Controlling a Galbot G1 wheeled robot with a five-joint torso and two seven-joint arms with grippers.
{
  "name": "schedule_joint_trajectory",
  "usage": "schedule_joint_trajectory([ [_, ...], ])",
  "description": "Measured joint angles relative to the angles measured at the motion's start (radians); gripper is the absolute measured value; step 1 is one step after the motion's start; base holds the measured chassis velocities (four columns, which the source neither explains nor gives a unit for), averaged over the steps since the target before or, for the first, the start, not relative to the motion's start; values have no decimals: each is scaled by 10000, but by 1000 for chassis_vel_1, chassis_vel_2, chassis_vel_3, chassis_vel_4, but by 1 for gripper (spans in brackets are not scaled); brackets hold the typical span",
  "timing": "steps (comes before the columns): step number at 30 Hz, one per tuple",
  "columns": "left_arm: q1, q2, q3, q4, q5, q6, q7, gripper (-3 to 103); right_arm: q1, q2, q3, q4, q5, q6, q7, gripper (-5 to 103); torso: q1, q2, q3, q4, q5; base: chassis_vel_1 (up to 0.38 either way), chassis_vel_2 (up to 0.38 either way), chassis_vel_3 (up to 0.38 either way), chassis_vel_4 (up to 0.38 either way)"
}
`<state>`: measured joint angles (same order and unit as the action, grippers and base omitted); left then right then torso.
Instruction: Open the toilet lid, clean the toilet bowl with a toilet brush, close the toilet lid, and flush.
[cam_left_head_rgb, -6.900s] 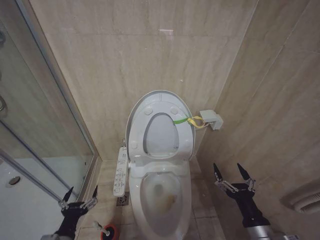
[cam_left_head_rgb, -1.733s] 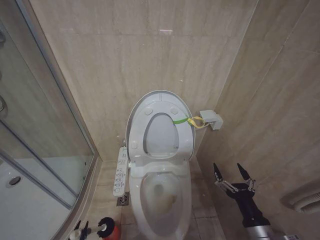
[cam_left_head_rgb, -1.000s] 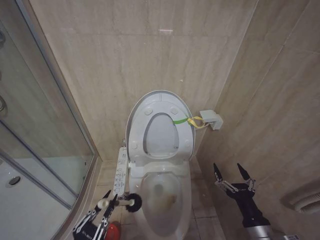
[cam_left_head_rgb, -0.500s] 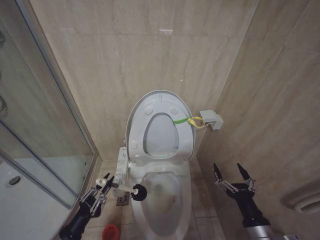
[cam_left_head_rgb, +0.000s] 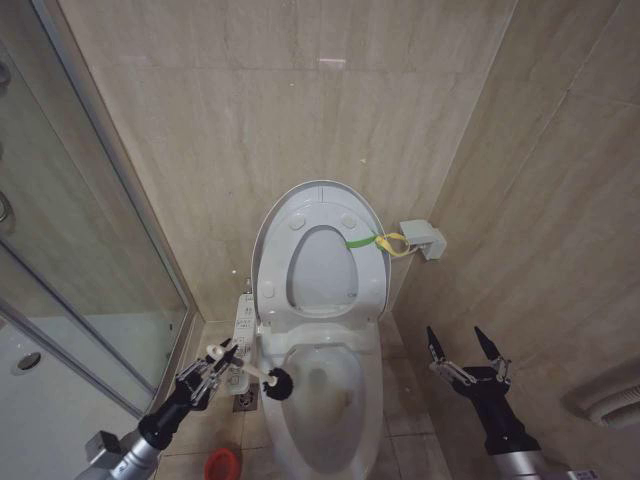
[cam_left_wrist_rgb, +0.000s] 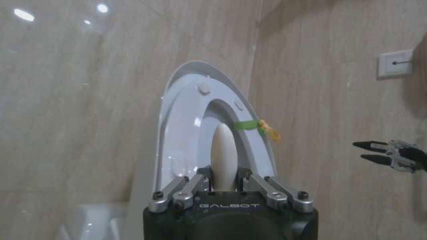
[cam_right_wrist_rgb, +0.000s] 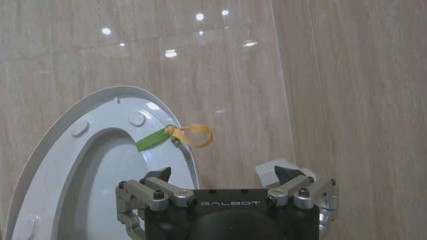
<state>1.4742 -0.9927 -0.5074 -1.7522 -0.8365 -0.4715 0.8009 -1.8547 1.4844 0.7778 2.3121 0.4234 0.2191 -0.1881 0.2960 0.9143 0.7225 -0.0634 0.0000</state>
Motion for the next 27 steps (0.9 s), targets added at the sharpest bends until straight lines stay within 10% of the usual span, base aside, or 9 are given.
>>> schedule_joint_trajectory([
  [27, -4430, 119, 5097, 3702, 1697, -756, -1803, 23, 0, 0, 0, 0, 0, 0, 0, 100, 0, 0, -1, -2, -1, 0, 0, 0, 0],
])
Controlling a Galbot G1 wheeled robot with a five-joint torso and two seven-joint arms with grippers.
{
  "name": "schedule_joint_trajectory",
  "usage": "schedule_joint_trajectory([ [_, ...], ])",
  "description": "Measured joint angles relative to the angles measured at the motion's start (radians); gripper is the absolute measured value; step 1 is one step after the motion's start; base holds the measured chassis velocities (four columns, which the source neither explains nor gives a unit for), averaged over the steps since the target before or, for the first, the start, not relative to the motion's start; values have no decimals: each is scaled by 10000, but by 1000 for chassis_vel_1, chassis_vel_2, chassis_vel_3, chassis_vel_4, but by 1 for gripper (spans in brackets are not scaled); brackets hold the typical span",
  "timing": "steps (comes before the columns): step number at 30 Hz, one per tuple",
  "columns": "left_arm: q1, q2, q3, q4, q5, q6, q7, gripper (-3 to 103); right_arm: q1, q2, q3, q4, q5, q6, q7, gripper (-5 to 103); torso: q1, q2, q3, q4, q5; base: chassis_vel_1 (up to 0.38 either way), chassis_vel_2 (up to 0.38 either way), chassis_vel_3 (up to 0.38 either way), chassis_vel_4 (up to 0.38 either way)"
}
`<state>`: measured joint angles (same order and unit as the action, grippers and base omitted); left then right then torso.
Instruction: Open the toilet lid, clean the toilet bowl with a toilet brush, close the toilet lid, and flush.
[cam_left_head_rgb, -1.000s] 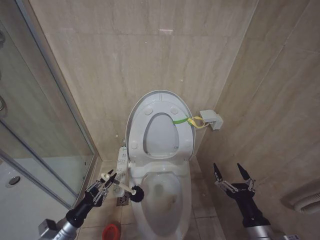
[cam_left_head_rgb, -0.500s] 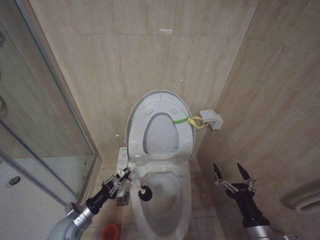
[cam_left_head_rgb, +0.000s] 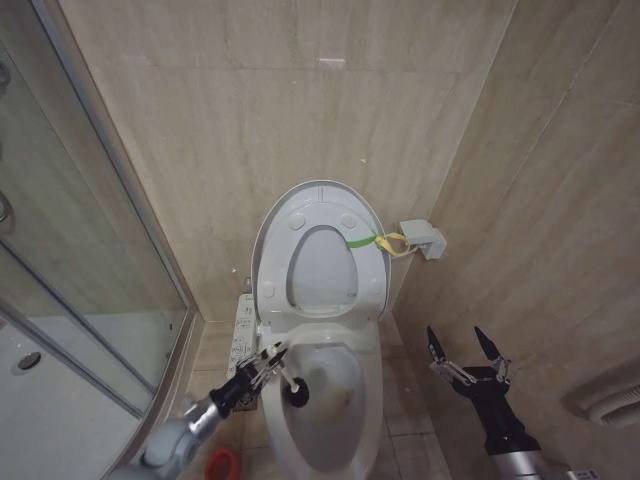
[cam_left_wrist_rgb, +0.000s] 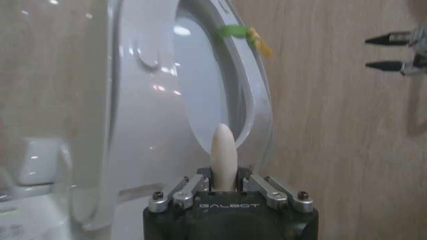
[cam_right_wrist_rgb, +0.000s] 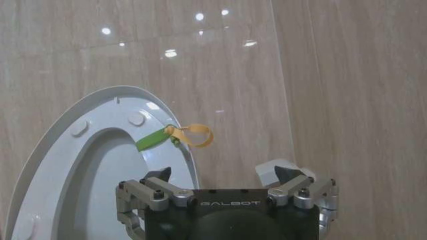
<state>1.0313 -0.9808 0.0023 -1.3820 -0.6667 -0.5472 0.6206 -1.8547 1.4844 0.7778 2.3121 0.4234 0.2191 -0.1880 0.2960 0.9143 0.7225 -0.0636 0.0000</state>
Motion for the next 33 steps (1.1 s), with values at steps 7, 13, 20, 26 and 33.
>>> schedule_joint_trajectory([
  [7, -1109, -114, 1004, 800, 164, 21, 148, 23, 0, 0, 0, 0, 0, 0, 0, 100, 0, 0, 0, 1, 3, 0, 0, 0, 0],
  [13, -1509, -301, 1597, 1235, 182, 30, 346, 23, 0, 0, 0, 0, 0, 0, 0, 100, -1, 1, 0, 2, 3, 0, 0, 0, 0],
  [20, -2128, -957, 2457, 2454, 473, -103, 809, 23, 0, 0, 0, 0, 0, 0, 0, 100, -1, 1, 0, 2, 1, 0, 0, 0, 0],
  [26, -2648, -1695, 2811, 3698, 933, -398, 1038, 23, 0, 0, 0, 0, 0, 0, -1, 100, -2, 2, -2, 1, 1, 0, 0, 0, 0],
  [33, -2820, -1740, 3058, 4024, 1143, -547, 1213, 23, 0, 0, 0, 0, 0, 0, -1, 100, -2, 2, -1, 2, 0, 0, 0, 0, 0],
])
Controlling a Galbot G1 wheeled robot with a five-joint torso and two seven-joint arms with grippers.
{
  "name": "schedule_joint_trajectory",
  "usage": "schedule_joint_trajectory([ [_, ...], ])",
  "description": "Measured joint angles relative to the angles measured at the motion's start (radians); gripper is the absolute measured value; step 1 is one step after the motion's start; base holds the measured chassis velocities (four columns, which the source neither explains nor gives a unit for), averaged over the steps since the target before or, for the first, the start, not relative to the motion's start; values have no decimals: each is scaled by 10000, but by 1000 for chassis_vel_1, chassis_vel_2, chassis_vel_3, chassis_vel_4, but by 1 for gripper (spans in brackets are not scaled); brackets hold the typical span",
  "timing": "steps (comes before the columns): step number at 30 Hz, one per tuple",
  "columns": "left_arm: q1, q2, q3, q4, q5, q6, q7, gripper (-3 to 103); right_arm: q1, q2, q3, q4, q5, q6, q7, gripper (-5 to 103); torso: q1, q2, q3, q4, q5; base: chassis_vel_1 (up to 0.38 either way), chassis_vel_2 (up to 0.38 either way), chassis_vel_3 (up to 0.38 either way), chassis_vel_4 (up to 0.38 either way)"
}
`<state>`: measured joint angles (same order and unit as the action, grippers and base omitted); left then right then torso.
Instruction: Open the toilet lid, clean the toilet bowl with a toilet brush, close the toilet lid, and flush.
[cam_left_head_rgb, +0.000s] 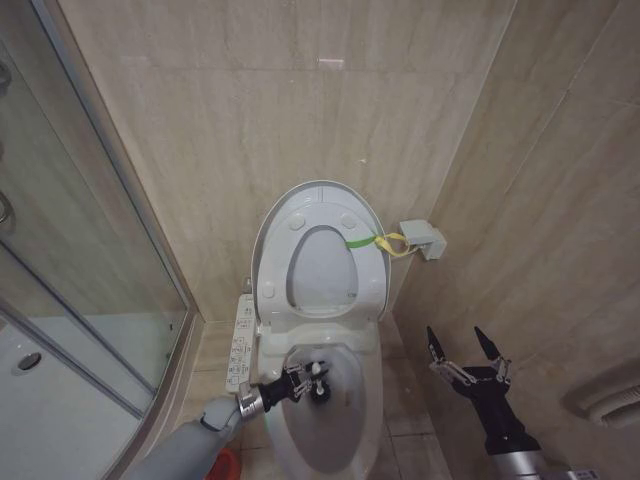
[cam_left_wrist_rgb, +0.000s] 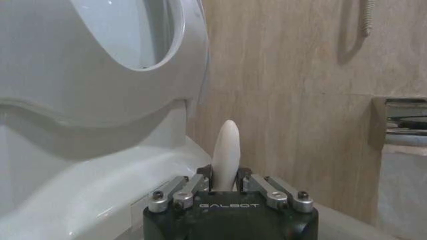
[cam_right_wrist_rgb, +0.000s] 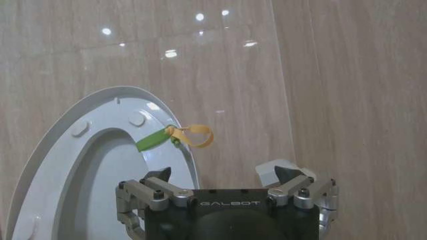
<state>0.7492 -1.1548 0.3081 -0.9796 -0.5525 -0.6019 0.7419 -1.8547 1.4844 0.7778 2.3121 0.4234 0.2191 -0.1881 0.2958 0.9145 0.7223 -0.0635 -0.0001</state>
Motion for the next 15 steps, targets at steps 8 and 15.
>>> schedule_joint_trajectory([
  [8, 271, 474, -299, -1865, -255, 320, -333, 23, 0, 0, 0, 0, 0, 0, 1, 100, 0, -1, 2, -1, 1, 0, 0, 0, 0],
  [15, 11, 220, -581, -2254, -637, 475, -515, 21, 0, 0, 0, 0, 0, 0, 1, 100, 1, -1, 2, -3, 1, 0, 0, 0, 0],
])
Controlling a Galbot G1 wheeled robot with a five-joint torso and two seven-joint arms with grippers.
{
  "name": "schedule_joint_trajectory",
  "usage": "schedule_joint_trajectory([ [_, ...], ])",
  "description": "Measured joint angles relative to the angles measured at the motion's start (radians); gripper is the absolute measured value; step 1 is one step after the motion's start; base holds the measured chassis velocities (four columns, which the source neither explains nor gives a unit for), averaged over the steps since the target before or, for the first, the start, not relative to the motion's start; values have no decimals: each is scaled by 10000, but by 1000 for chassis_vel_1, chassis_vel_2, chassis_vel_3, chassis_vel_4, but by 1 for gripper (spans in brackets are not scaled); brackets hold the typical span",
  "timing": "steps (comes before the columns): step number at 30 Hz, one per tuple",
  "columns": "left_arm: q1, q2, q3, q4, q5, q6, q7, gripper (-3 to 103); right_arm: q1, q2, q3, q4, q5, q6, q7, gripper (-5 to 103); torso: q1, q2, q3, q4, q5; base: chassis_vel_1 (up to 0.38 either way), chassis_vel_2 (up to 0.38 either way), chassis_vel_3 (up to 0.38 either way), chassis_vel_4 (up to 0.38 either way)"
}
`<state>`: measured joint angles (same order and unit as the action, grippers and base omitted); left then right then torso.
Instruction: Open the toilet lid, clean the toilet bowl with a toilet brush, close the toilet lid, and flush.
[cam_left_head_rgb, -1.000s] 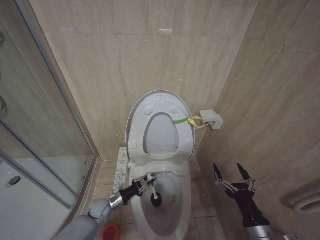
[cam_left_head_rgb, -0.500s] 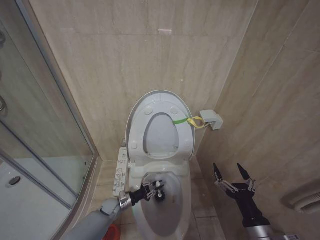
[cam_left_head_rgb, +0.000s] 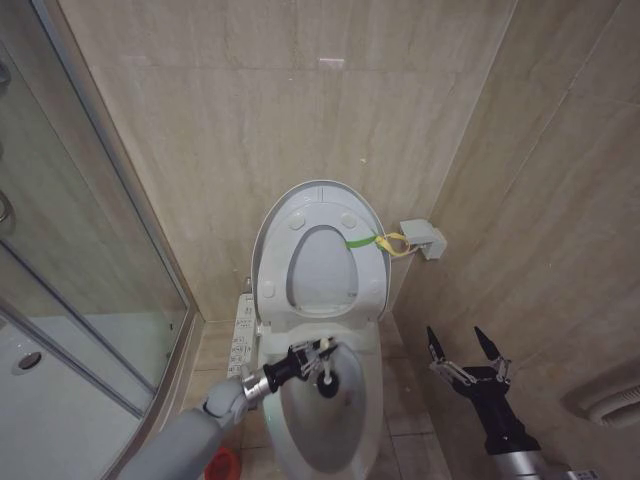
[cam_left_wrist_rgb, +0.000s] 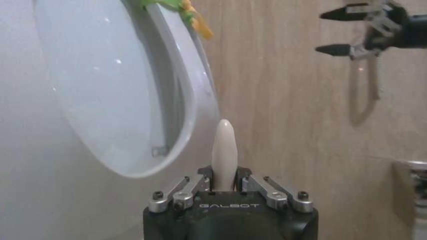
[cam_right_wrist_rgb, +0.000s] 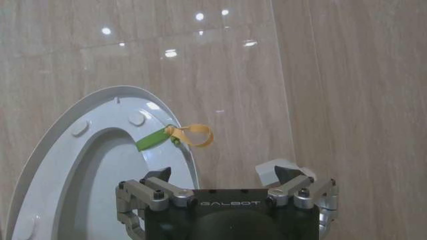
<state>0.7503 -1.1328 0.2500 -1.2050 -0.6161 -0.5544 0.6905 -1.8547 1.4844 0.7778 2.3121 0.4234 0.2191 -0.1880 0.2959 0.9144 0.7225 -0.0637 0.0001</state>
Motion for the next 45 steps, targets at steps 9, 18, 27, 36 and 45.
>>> schedule_joint_trajectory([
  [9, -438, -1051, 137, 1151, -440, -10, 35, 21, 0, 0, 0, 0, 0, 0, -1, 100, 0, 0, 0, 2, 2, 0, 0, 0, 0],
  [18, -449, -1752, 299, 1715, -393, -26, 56, 21, 0, 0, 0, 0, 0, 0, -1, 100, 0, 0, -1, 0, 1, 0, 0, 0, 0],
  [27, 132, -1602, 24, 1898, -80, -254, 231, 21, 0, 0, 0, 0, 0, 0, -1, 100, 0, 0, -1, 4, -1, 0, 0, 0, 0],
  [36, -11, -1771, -744, 1167, 288, -697, 69, 21, 0, 0, 0, 0, 0, 0, -1, 100, 0, 0, -1, 1, 0, 0, 0, 0, 0],
  [45, 681, -2562, -921, 2323, 200, -1209, 389, 21, 0, 0, 0, 0, 0, 0, -2, 100, 0, 0, -1, 2, -2, 0, 0, 0, 0],
])
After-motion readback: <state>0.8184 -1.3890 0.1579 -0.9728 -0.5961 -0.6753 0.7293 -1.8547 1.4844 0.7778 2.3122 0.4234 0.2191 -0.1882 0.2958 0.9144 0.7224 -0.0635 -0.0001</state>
